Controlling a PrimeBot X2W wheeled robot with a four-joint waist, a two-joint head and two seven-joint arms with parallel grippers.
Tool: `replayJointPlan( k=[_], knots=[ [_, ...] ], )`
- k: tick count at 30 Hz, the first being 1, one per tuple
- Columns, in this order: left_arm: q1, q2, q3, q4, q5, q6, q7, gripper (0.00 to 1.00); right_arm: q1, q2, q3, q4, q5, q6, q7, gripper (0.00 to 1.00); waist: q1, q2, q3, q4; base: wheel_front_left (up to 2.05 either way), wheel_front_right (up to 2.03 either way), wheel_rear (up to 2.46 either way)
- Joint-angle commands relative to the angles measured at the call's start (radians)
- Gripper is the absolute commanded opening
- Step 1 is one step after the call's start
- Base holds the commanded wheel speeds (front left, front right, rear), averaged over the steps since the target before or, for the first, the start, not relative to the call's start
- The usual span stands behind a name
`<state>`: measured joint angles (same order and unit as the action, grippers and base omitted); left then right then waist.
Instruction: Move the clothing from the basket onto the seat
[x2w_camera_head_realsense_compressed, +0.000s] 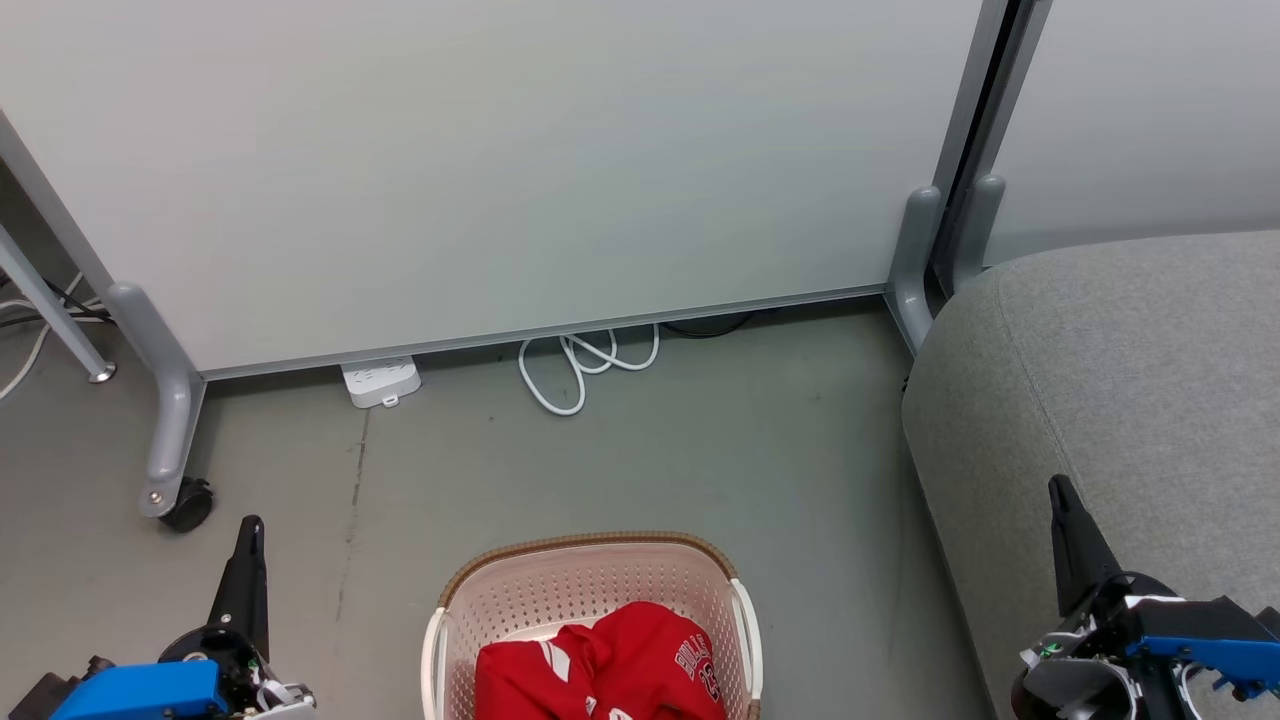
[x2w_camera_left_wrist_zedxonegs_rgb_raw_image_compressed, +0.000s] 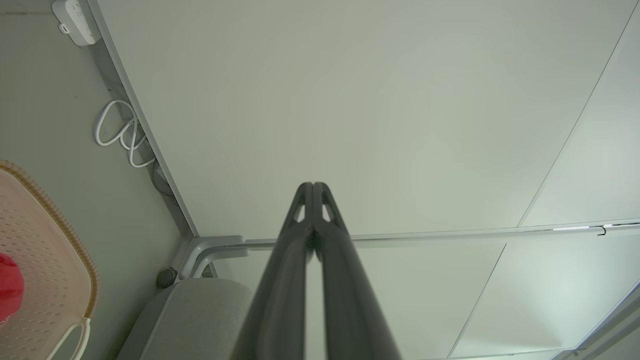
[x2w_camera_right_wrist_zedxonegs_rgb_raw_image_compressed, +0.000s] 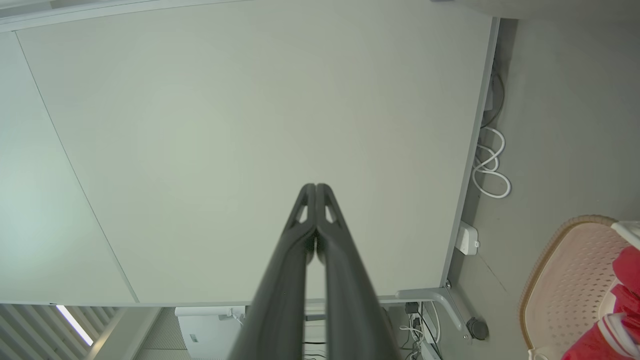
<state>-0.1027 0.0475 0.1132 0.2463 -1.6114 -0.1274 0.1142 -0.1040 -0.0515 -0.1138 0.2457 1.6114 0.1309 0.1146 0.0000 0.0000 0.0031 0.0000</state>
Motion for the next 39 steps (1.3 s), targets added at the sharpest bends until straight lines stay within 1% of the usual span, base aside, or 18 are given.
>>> replayJointPlan(
  k=[1, 19, 20, 24, 30, 34, 39],
  knots=[
    [-0.011, 0.005, 0.002, -0.003, -0.003, -0.007, 0.003, 0.0, -0.008, 0.003, -0.001, -0.003, 0.003, 0.0, 0.002, 0.0, 0.0, 0.0, 0.0, 0.0, 0.0, 0.0, 0.0],
    [-0.012, 0.005, 0.002, -0.003, -0.003, -0.007, 0.003, 0.0, -0.008, 0.003, -0.001, -0.003, 0.003, 0.0, 0.002, 0.0, 0.0, 0.0, 0.0, 0.0, 0.0, 0.0, 0.0],
    [0.0, 0.0, 0.0, 0.001, 0.0, 0.0, 0.0, 1.0, 0.0, 0.0, 0.0, 0.001, 0.0, 0.0, 0.0, 1.0, 0.0, 0.0, 0.0, 0.0, 0.0, 0.0, 0.0],
    [0.026, -0.011, -0.003, 0.034, 0.001, 0.002, -0.003, 1.0, 0.026, 0.003, 0.003, 0.035, -0.001, 0.0, -0.001, 1.0, 0.0, 0.0, 0.0, 0.0, 0.0, 0.0, 0.0],
    [0.023, -0.01, -0.014, 0.024, 0.042, 0.002, -0.034, 1.0, 0.024, 0.003, 0.016, 0.032, -0.036, 0.0, -0.033, 1.0, 0.0, 0.0, 0.002, 0.001, 0.0, 0.0, 0.0],
    [0.02, -0.009, -0.017, 0.016, 0.096, 0.001, -0.054, 1.0, 0.02, 0.003, 0.024, 0.024, -0.081, 0.0, -0.053, 1.0, 0.0, 0.0, 0.003, 0.001, 0.0, 0.0, 0.0],
    [0.013, -0.008, -0.024, 0.001, 0.189, 0.001, -0.077, 1.0, 0.017, 0.002, 0.039, 0.005, -0.165, 0.0, -0.076, 1.0, 0.0, 0.0, 0.005, 0.002, 0.0, 0.0, 0.0]
  ],
)
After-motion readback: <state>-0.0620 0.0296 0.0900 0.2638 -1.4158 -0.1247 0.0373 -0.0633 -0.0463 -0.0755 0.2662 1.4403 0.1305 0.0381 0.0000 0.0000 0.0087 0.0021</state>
